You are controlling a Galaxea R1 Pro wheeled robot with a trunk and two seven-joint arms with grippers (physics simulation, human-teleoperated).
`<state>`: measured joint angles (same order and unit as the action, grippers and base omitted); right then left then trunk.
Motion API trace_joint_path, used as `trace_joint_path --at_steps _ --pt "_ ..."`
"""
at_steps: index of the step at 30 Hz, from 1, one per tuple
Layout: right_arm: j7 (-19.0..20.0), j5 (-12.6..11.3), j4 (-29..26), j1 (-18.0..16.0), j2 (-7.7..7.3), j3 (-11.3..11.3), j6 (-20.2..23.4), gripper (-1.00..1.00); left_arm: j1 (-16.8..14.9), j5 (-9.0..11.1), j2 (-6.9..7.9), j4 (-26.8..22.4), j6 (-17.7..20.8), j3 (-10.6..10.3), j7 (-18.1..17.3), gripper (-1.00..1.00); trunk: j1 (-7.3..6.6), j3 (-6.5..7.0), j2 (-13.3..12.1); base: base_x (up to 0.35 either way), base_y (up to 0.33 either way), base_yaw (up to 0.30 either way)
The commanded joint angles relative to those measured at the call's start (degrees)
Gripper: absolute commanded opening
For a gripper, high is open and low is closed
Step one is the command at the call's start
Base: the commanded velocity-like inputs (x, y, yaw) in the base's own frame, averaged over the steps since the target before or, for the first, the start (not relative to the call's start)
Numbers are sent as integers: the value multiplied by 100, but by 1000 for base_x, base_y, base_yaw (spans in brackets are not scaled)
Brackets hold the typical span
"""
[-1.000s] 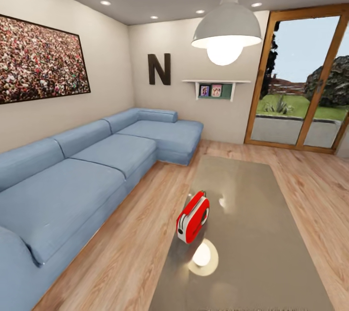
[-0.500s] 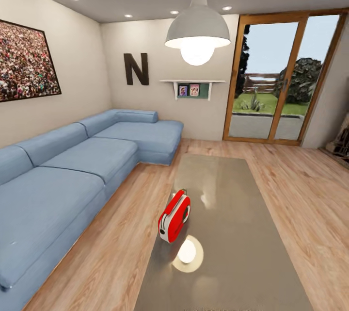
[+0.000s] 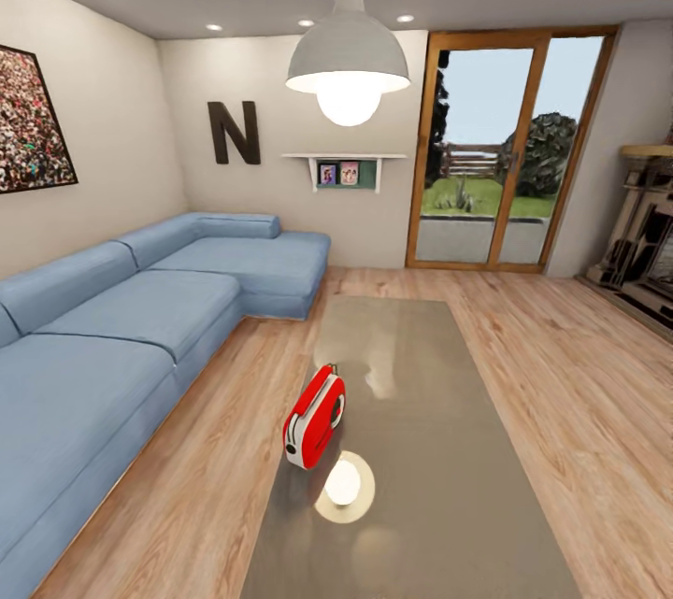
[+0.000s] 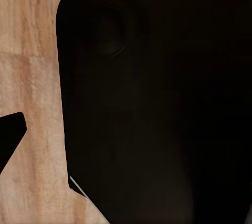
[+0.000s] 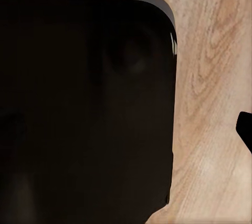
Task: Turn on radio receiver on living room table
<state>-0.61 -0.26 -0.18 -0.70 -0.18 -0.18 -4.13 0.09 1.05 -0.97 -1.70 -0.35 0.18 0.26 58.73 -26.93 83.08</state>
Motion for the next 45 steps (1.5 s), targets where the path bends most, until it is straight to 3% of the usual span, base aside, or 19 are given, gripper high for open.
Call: trace_joint_path --at_steps 1,25,45 --pt "0 0 0 0 0 0 0 100 0 0 0 -1 0 0 0 100 0 0 0 0 0 -16" --pt "0 0 2 0 0 0 0 100 0 -8 9 -3 0 0 -35 100 0 0 0 115 25 -3" --pt "0 0 0 0 7 0 0 100 0 -8 7 0 0 0 -35 100 0 0 0 1 0 -160"
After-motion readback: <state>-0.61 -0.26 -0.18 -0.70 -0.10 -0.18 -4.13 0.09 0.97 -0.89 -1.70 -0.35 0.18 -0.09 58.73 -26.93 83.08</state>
